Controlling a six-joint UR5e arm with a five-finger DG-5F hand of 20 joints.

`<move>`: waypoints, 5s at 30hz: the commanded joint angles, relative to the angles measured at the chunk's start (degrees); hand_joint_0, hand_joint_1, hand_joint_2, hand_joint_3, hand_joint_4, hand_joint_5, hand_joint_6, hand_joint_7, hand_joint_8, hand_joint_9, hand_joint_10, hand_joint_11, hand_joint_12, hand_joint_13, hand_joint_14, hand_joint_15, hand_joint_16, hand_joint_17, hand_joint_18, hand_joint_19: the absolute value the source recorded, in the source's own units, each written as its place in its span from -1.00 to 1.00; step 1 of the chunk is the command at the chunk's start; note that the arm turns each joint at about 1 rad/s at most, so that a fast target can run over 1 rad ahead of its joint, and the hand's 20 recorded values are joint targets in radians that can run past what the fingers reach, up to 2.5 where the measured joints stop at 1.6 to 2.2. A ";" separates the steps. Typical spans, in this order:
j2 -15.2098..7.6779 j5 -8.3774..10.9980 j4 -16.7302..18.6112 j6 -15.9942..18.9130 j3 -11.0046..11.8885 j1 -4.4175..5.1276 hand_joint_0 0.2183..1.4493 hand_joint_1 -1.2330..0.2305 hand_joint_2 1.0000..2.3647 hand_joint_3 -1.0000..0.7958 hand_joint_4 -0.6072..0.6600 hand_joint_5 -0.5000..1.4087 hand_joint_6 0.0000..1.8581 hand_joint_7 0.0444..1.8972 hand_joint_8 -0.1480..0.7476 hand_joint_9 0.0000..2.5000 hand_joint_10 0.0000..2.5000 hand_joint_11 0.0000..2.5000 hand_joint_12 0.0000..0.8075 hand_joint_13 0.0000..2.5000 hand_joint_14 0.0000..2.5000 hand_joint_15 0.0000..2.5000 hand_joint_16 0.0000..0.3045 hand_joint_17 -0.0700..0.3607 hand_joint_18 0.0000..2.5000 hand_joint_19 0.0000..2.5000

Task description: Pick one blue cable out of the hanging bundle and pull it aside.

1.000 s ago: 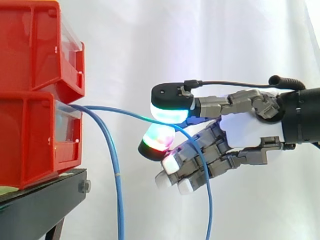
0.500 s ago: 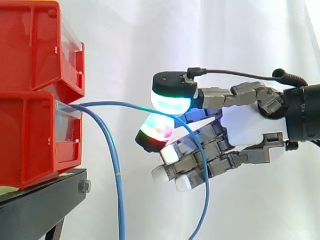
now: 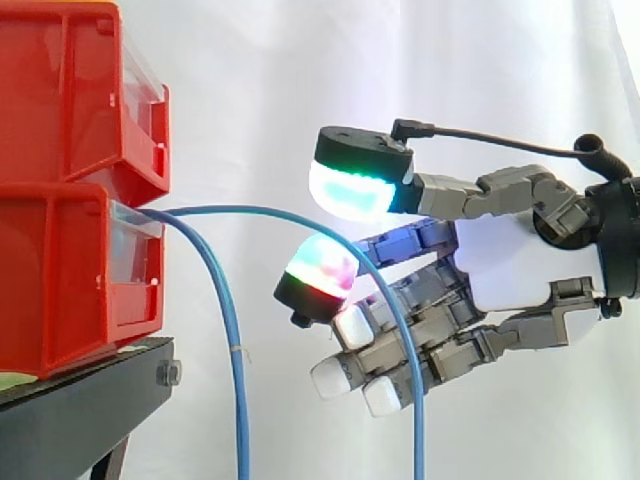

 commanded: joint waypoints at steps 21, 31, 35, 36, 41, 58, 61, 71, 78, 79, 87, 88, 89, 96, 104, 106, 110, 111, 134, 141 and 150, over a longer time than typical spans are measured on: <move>-0.20 0.01 5.64 3.71 -0.34 0.50 -0.51 -0.34 -1.00 -0.44 0.14 -0.61 -0.04 0.05 0.02 -0.17 -0.99 -0.56 -0.12 -0.43 -0.98 -0.61 -0.68 -0.17 -0.51 -0.53; -0.12 0.01 5.03 6.97 -0.34 0.76 -0.32 -0.52 -0.97 -0.20 0.04 -0.60 -0.01 0.15 -0.07 -0.18 -0.99 -0.55 -0.18 -0.43 -0.99 -0.61 -0.72 -0.24 -0.49 -0.54; -0.20 0.01 5.03 6.97 -0.34 0.76 -0.34 -0.44 -0.97 -0.16 0.03 -0.60 0.00 0.13 -0.07 -0.17 -0.99 -0.55 -0.18 -0.42 -0.98 -0.61 -0.72 -0.24 -0.49 -0.53; -0.12 0.01 5.03 6.97 -0.43 0.76 -0.35 -0.43 -0.97 -0.16 0.03 -0.60 0.00 0.14 -0.07 -0.17 -0.99 -0.55 -0.18 -0.42 -0.99 -0.61 -0.72 -0.24 -0.49 -0.53; -0.12 0.01 4.94 6.97 -0.43 0.76 -0.39 -0.35 -0.98 -0.18 0.06 -0.60 0.01 0.12 -0.04 -0.16 -0.99 -0.55 -0.17 -0.42 -0.98 -0.60 -0.71 -0.22 -0.50 -0.53; -0.12 0.01 4.68 6.97 -0.43 0.76 -0.48 -0.14 -0.99 -0.05 0.08 -0.57 -0.03 0.09 0.05 -0.10 -0.99 -0.63 -0.03 -0.38 -0.99 -0.62 -0.62 -0.07 -0.44 -0.56; -0.12 0.01 4.68 6.97 -0.52 0.67 -0.48 -0.12 -0.99 -0.04 0.08 -0.57 -0.03 0.09 0.04 -0.09 -0.99 -0.65 -0.03 -0.37 -0.99 -0.63 -0.62 -0.06 -0.44 -0.56; -0.20 0.01 4.68 6.88 -0.43 0.76 -0.47 -0.03 -0.99 -0.02 0.08 -0.56 -0.05 0.10 0.05 -0.08 -0.99 -0.66 -0.02 -0.38 -0.99 -0.64 -0.61 -0.05 -0.44 -0.57; -0.12 0.01 4.68 6.88 -0.52 0.76 -0.47 -0.22 -0.98 0.02 0.10 -0.56 -0.05 0.16 0.05 -0.07 -0.99 -0.64 -0.04 -0.37 -0.99 -0.64 -0.63 -0.08 -0.44 -0.58; -0.12 0.01 4.68 6.88 -0.43 0.67 -0.47 -0.23 -0.98 0.02 0.10 -0.56 -0.06 0.18 0.06 -0.07 -0.99 -0.64 -0.05 -0.37 -0.99 -0.63 -0.63 -0.09 -0.44 -0.58; -0.12 0.18 4.68 6.88 -0.43 0.76 -0.46 -0.35 -0.98 0.06 0.14 -0.57 -0.04 0.20 0.04 -0.09 -0.99 -0.60 -0.07 -0.39 -0.99 -0.61 -0.65 -0.11 -0.46 -0.56; -0.12 0.18 4.59 6.79 -0.52 0.76 -0.45 -0.38 -0.97 0.05 0.15 -0.58 -0.03 0.21 0.03 -0.09 -0.99 -0.59 -0.10 -0.39 -0.99 -0.60 -0.66 -0.14 -0.47 -0.54; -0.12 0.18 4.59 6.79 -0.52 0.76 -0.45 -0.38 -0.97 0.05 0.15 -0.58 -0.02 0.19 0.03 -0.10 -0.99 -0.58 -0.10 -0.40 -0.99 -0.60 -0.67 -0.14 -0.48 -0.54; -0.03 0.01 1.69 7.32 -0.43 0.59 -0.45 -0.37 -0.97 0.02 0.18 -0.59 -0.02 0.21 -0.01 -0.11 -0.99 -0.57 -0.16 -0.41 -0.98 -0.59 -0.70 -0.20 -0.50 -0.53; -0.12 0.18 0.02 7.14 -0.43 0.67 -0.44 -0.37 -0.98 0.13 0.06 -0.57 -0.01 0.20 0.10 -0.07 -0.99 -0.59 -0.05 -0.36 -0.98 -0.57 -0.64 -0.10 -0.43 -0.56; -0.03 0.27 0.02 7.14 -0.43 0.76 -0.43 -0.40 -0.98 0.16 0.05 -0.57 -0.01 0.21 0.09 -0.07 -0.99 -0.58 -0.05 -0.35 -0.99 -0.56 -0.65 -0.12 -0.43 -0.55; -0.03 0.18 -0.07 7.05 -0.43 0.76 -0.41 -0.46 -0.97 0.23 0.06 -0.57 -0.01 0.26 0.07 -0.08 -0.99 -0.56 -0.06 -0.34 -0.98 -0.54 -0.66 -0.13 -0.43 -0.55; 0.06 0.18 -0.24 7.05 -0.43 0.76 -0.40 -0.46 -0.98 0.24 0.04 -0.56 0.00 0.26 0.06 -0.08 -0.99 -0.57 -0.05 -0.34 -0.98 -0.53 -0.66 -0.13 -0.43 -0.55; 2.26 3.87 -7.89 4.07 -0.43 1.20 -0.37 -0.47 -0.98 0.27 -0.05 -0.56 0.01 0.23 0.05 -0.06 -0.99 -0.57 -0.04 -0.32 -0.98 -0.50 -0.66 -0.13 -0.41 -0.56; 2.17 4.31 -7.28 2.22 -0.52 1.38 -0.38 -0.47 -0.98 0.27 -0.05 -0.56 0.01 0.22 0.04 -0.06 -0.99 -0.57 -0.04 -0.32 -0.98 -0.51 -0.66 -0.14 -0.42 -0.55; 2.26 4.40 -7.28 -0.42 -0.61 1.38 -0.38 -0.46 -0.98 0.27 -0.04 -0.56 0.01 0.22 0.05 -0.06 -0.99 -0.57 -0.04 -0.32 -0.98 -0.50 -0.66 -0.14 -0.42 -0.55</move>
